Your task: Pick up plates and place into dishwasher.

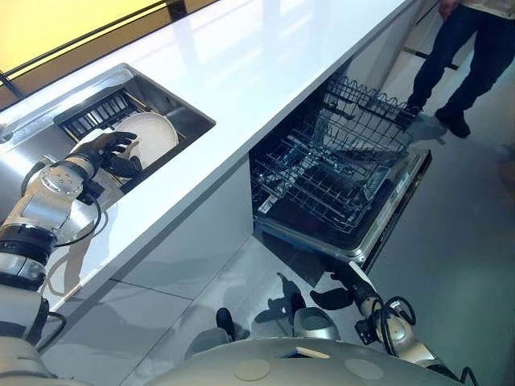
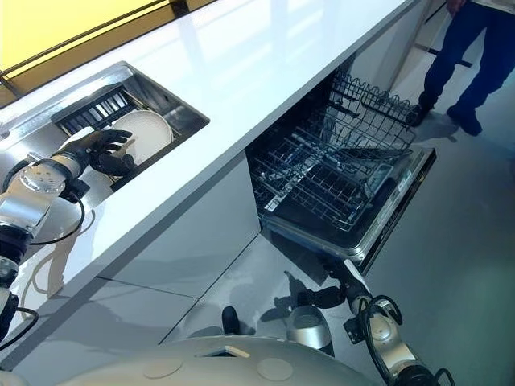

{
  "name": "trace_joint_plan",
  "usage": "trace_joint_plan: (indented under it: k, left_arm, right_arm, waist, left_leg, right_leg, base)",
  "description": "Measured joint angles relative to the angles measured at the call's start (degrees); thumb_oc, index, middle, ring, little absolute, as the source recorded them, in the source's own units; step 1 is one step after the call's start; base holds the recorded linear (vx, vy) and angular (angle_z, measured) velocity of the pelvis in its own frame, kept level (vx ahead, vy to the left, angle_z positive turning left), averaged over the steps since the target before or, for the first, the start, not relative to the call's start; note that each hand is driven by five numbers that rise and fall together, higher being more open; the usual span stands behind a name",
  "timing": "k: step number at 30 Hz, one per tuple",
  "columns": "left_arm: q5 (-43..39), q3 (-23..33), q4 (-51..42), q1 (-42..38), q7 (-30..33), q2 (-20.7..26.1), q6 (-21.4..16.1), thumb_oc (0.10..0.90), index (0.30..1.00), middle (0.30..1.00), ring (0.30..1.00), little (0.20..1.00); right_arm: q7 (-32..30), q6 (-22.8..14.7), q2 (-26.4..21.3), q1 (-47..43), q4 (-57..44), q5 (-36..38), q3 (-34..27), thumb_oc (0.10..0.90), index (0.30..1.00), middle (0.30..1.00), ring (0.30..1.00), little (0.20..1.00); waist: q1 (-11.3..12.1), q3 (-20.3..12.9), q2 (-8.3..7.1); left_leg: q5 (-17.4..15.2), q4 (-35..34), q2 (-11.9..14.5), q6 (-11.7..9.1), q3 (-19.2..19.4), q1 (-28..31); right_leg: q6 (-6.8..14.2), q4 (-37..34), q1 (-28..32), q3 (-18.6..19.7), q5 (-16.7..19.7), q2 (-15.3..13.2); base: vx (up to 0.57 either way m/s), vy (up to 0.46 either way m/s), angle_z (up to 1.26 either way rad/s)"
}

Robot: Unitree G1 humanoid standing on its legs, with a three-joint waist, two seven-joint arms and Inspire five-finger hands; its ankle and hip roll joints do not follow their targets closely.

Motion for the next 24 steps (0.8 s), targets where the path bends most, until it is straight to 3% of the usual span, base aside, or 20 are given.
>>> trace_joint_plan:
  k: [7, 17, 24]
  left_arm:
    - [0.13, 0.02, 0.05, -0.01, 0.53, 0.00, 0.11, 0.800, 0.900, 0.900, 0.900, 0.900]
    - [0.16, 2.95, 1.74, -0.01, 19.92, -4.03, -6.70, 0.800, 0.900, 0.900, 0.900, 0.900]
    - [-2.88, 4.74, 2.14, -0.50, 25.78, -5.49, -8.83, 0.800, 0.900, 0.900, 0.900, 0.900]
  right_arm:
    - [-0.12, 0.01, 0.20, -0.13, 0.42, -0.37, 0.00, 0.800, 0.900, 0.900, 0.900, 0.900]
    - [-1.27, -0.24, 1.83, -0.52, 4.24, -1.12, 0.00, 0.800, 0.900, 0.900, 0.900, 0.900]
    - [-1.42, -0.25, 2.40, -0.87, 4.73, -1.13, 0.00, 0.800, 0.900, 0.900, 0.900, 0.900]
  waist:
    - [-0.14, 0.04, 0.06]
    - [0.10, 0.31, -0.69]
    - [-0.34, 0.48, -1.38]
  left_leg:
    - [-0.01, -0.03, 0.04, -0.12, -0.20, -0.04]
    - [-0.07, -0.02, 0.08, -0.29, -0.41, -0.10]
    - [-0.22, 0.00, 0.09, -0.07, -0.33, -0.05]
  right_leg:
    - [0.00, -0.19, 0.10, -0.23, -0.01, 0.02]
    - [0.01, -0.21, 0.13, -0.32, -0.01, 0.07]
    - [0.02, -0.21, 0.13, -0.23, -0.02, 0.07]
  base:
    - [0.00, 0.001, 0.01]
    - [0.00, -0.018, 0.01]
    - [0.05, -0.012, -0.01]
